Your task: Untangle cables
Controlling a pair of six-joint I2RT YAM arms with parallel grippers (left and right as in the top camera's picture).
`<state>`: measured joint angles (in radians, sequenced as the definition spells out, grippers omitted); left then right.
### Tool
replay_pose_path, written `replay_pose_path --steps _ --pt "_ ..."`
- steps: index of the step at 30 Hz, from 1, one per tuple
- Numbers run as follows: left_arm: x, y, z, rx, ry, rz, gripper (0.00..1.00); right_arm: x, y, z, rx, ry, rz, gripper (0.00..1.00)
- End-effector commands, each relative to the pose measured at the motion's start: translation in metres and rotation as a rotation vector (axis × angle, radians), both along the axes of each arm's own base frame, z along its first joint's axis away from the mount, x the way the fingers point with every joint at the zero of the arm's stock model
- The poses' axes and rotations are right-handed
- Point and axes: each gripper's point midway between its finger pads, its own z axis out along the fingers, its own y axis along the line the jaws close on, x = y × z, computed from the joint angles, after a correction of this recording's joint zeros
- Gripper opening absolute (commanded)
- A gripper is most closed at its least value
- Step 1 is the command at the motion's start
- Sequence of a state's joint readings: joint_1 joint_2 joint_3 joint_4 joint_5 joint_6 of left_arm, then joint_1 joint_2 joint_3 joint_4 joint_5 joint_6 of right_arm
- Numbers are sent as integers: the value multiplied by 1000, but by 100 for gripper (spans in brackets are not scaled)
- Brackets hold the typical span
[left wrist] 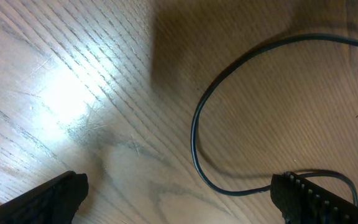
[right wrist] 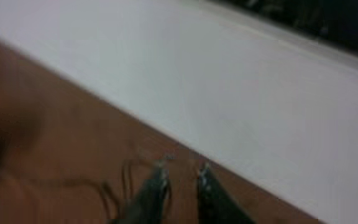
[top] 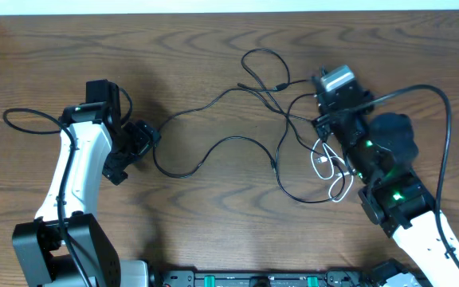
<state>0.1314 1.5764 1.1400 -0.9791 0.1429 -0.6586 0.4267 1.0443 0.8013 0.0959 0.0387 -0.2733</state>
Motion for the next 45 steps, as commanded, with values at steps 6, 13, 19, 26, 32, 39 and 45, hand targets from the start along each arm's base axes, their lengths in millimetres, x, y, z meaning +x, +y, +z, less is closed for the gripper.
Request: replay_pose_path --steps 6,13,19,26,32,39,45 --pt "0 4 0 20 3 11 99 -16 -62 -103 -141 409 -317 70" --pt "0 4 0 20 3 11 99 -41 -51 -178 -213 714 -231 77" --pt "0 4 0 20 3 11 99 -50 -43 -230 -239 903 -204 66" --pt "0 4 0 20 3 11 99 -43 -41 -238 -180 921 -250 62" --pt "0 4 0 20 3 11 99 -28 -45 -231 -4 906 -360 63" --pt "0 4 0 20 3 11 99 -25 -64 -243 90 961 -475 57" --pt "0 4 0 20 3 11 99 -36 -67 -267 37 1046 -494 40"
